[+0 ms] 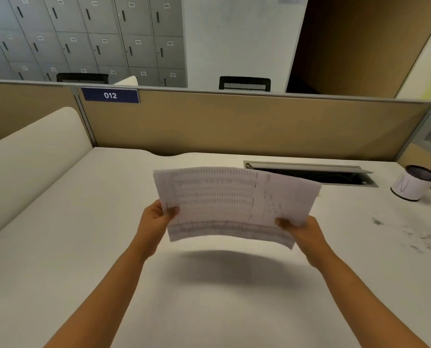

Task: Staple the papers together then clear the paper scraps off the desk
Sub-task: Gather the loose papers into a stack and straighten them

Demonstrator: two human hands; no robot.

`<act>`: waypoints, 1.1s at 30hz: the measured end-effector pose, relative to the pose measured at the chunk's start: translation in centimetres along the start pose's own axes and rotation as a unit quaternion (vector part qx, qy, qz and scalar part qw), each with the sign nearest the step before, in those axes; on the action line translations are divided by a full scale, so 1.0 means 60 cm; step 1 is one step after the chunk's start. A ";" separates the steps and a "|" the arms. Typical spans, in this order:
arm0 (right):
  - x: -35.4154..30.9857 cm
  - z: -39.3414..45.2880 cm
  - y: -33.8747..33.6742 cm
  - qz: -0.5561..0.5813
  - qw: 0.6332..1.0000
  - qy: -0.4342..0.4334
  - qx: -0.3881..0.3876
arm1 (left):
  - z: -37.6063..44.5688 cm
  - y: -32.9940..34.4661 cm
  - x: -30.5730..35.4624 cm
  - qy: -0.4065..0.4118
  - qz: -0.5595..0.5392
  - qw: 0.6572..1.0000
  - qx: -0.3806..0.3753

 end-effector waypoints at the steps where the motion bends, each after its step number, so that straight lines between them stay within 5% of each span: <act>1: 0.004 0.001 -0.001 0.001 1.000 0.002 0.000 | -0.006 0.000 0.001 0.021 0.006 1.000 0.010; 7: 0.068 -0.007 0.007 -0.006 0.998 0.055 -0.013 | -0.037 0.017 -0.076 -0.007 0.029 0.999 0.024; 26: 0.069 0.013 -0.007 -0.017 0.999 0.043 -0.010 | -0.030 0.024 -0.056 0.036 0.073 0.997 0.013; 33: 0.118 -0.013 -0.010 -0.037 0.994 0.098 0.007 | -0.045 0.029 -0.108 -0.019 0.118 0.993 -0.004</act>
Point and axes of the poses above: each hand's wrist, its own z-axis towards the middle knuckle, its own y-axis out of the palm, x = y × z, the point moved 6 cm from there along z, towards the middle knuckle
